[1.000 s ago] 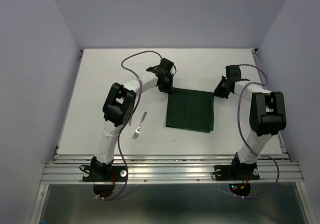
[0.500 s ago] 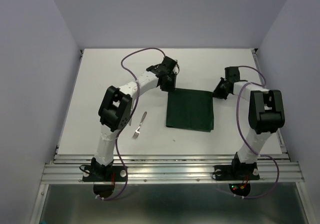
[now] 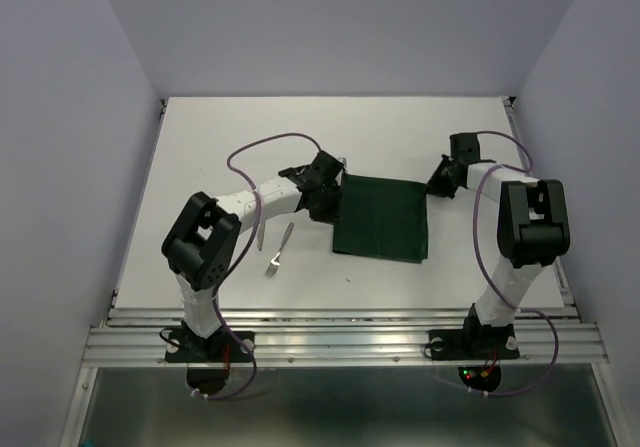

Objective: Fold the napkin into a case and place the utensils inside
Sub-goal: Smooth out the square-folded napkin at the center of the board.

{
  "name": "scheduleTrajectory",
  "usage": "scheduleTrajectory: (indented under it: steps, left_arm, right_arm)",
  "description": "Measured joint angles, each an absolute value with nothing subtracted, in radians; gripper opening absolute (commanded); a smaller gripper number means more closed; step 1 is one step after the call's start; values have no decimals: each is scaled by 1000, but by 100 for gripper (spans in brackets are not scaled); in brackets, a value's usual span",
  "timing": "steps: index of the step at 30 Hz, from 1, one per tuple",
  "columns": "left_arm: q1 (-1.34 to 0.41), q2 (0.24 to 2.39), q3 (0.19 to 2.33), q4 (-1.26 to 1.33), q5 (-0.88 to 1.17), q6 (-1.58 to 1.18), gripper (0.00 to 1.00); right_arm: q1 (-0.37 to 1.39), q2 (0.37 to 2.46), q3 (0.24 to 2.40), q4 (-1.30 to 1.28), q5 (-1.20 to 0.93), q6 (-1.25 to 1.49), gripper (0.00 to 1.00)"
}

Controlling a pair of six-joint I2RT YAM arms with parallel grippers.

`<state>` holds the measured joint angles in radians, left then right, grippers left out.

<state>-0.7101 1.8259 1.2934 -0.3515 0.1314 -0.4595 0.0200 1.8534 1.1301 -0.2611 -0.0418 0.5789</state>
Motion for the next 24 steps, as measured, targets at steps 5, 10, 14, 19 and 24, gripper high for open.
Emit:
scheduleTrajectory:
  steps: [5,10,14,19,24]
  left_arm:
    - [-735,1834,1238,-319,151,-488,0]
    - [-749,1869,1236,-296,141,-499,0]
    - [-754,1886,1237,-325,112,-495,0]
    - [-756,1861,1245,-360,101,-490,0]
    - [-759,1786,1245,-367,106,-491,0]
  right_arm:
    - [20,1853,1130,-261,-42,579,7]
    - [20,1851,1126,-261,-41,579,7]
    - [20,1835,1110,-263,-38,577,7]
    - [20,1822,1104,-279,-34,572,7]
    - [20,1799,1096,-287,-34,572,7]
